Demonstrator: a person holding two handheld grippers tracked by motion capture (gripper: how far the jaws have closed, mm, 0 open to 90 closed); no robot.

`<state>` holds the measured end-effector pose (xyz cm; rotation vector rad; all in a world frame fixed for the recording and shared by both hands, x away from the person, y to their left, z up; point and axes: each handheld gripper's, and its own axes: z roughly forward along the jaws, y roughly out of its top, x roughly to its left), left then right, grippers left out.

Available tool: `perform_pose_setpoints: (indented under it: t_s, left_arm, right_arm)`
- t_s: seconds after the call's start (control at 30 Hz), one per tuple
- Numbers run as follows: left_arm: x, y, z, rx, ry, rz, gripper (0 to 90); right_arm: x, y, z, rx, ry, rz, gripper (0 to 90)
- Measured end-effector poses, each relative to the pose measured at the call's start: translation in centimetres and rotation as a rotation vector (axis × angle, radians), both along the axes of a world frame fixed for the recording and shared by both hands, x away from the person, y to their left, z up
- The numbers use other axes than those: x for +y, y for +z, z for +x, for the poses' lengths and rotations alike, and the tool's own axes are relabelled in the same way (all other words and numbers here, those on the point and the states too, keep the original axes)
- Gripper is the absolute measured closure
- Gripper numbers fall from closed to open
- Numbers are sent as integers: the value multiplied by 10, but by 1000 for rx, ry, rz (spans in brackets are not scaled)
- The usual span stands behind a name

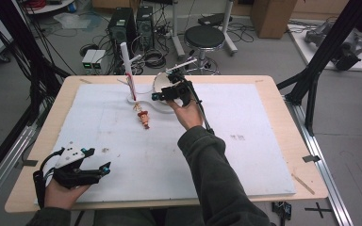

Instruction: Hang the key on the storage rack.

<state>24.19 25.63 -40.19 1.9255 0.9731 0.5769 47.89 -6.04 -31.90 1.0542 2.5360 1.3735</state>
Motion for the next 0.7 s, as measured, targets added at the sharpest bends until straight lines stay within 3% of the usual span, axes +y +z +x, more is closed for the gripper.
perform_pose_setpoints:
  t_s: [0.3, 0.7]
  left_arm:
    - [0, 0, 0, 2, 1, 2, 230]
    - [0, -1, 0, 1, 11, -2, 230]
  right_arm:
    - [-12, -2, -7, -37, 14, 12, 379]
    - [-41, -10, -16, -30, -3, 33, 289]
